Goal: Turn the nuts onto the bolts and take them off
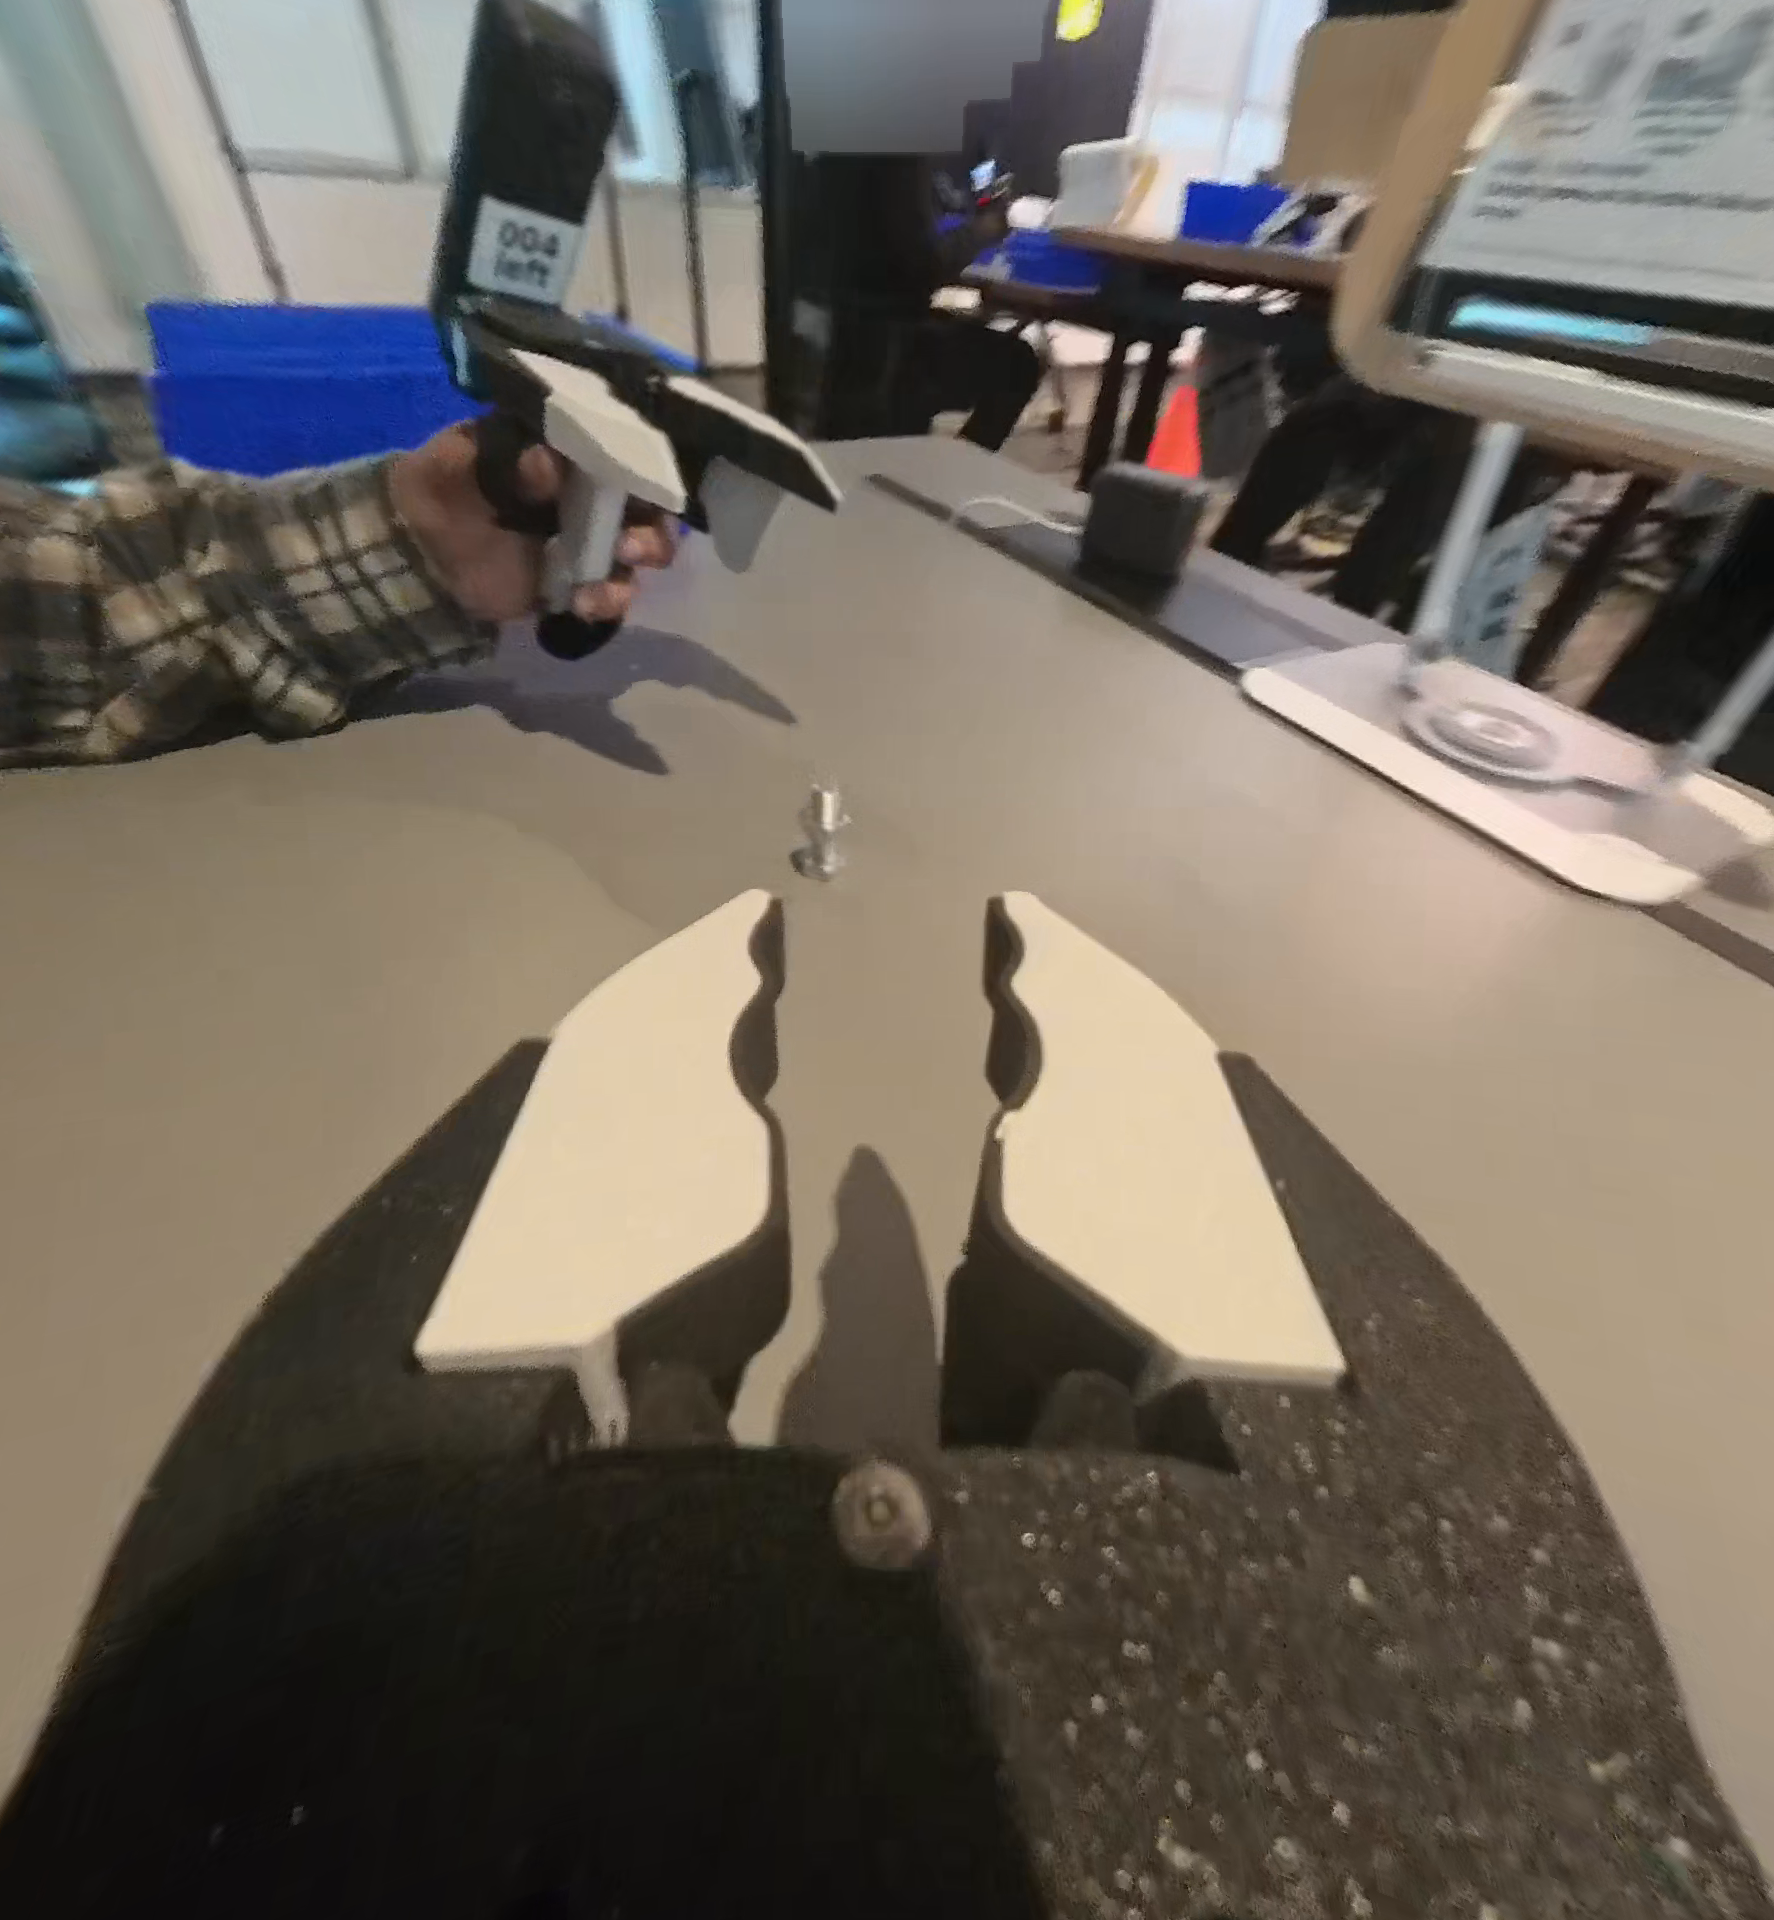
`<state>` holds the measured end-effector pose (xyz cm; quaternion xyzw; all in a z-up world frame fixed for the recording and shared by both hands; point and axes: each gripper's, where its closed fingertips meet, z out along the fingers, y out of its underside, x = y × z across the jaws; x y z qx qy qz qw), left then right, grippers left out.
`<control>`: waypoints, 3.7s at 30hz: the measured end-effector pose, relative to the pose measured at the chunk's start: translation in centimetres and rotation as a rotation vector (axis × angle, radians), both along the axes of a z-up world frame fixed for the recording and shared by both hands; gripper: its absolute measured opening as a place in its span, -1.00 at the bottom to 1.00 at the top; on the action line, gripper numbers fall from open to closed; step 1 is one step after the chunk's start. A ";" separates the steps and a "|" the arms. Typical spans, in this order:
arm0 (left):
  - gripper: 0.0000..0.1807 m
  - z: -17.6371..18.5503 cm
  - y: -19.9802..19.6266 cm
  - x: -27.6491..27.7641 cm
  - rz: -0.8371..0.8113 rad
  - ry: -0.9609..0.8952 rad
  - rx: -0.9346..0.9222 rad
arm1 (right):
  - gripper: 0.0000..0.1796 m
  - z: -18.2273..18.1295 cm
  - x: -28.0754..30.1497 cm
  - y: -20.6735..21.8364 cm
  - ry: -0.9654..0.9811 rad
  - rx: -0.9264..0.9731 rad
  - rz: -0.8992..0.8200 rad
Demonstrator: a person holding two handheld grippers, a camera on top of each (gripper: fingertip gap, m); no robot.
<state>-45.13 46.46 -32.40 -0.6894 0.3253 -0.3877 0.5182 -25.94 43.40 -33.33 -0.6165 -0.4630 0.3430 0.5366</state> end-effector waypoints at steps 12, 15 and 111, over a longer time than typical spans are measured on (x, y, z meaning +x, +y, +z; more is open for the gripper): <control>-0.31 -3.0 -0.7 0.2 -0.019 0.087 -0.020 | -0.77 -5.0 -12.3 2.1 -0.308 -0.096 0.352; -0.32 -3.4 -0.6 0.5 -0.019 0.110 -0.021 | -0.77 -5.5 -13.3 2.3 -0.339 -0.103 0.372; -0.83 3.9 -4.1 4.1 -0.016 -0.145 0.134 | 0.06 6.7 -18.6 2.4 -0.017 -0.121 0.380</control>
